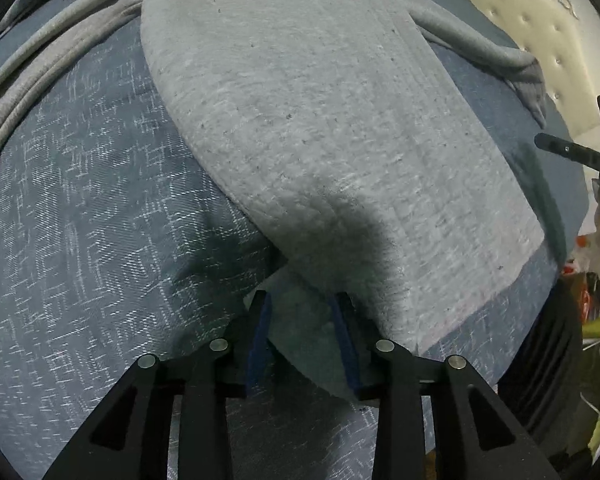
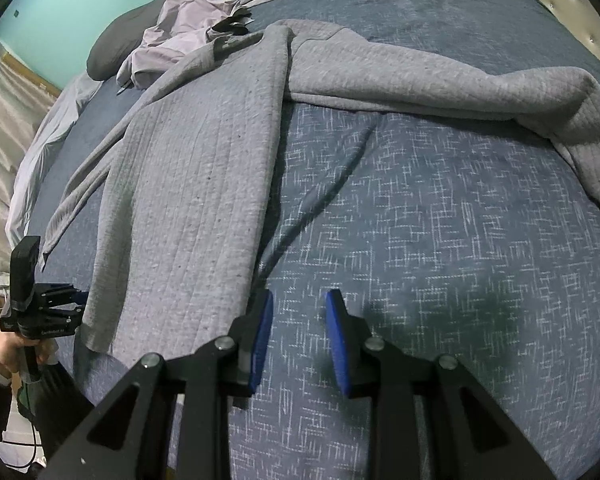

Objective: Fold clothes

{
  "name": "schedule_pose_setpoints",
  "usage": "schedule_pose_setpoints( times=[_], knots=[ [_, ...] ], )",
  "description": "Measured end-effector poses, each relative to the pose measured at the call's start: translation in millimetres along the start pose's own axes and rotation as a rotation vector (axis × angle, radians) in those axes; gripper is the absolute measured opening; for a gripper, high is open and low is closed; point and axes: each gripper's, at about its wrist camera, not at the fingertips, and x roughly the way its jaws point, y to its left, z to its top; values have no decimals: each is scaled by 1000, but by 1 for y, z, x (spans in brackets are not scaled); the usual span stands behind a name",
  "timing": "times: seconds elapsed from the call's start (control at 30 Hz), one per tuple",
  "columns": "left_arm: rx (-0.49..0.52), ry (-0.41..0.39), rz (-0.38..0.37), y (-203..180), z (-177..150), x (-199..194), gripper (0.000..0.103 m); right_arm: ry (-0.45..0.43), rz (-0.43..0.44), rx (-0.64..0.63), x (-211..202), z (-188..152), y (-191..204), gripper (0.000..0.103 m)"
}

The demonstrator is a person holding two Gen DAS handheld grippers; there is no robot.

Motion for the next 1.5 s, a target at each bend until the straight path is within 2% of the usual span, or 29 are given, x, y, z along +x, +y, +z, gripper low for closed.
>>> schedule_pose_setpoints(
  times=[0.07,0.1,0.3,0.37,0.43,0.53,0.73,0.83,0.9,1.03,1.33,1.5],
  knots=[
    [13,5,11,2,-2,-2,41,-3,3,-2,-2,-1,1,27],
    [21,11,18,4,-4,-3,46,-5,4,-4,-3,-1,1,27],
    [61,21,15,6,-14,-2,45,-7,1,4,-5,-1,-1,27],
    [63,14,14,6,-15,-3,36,-8,3,9,-5,-1,-1,27],
    [69,8,18,5,-17,-5,21,-6,2,4,-6,-1,1,27],
    [84,-17,32,4,-19,-14,5,-5,-1,0,-7,-1,2,27],
    [120,-73,64,5,-27,-49,3,-2,-2,-3,-7,0,7,27],
    [116,-110,82,21,-39,-77,3,2,0,-12,-6,1,12,27],
    [112,-143,93,12,-28,-88,3,5,3,-18,-6,0,17,27],
    [83,-202,113,18,-31,-116,3,12,6,-35,-4,0,26,27],
    [-2,-184,158,44,-60,-100,3,48,-6,-38,10,-9,41,27],
    [-121,-161,147,85,-64,-82,3,82,6,-9,19,-19,40,27]
  ],
)
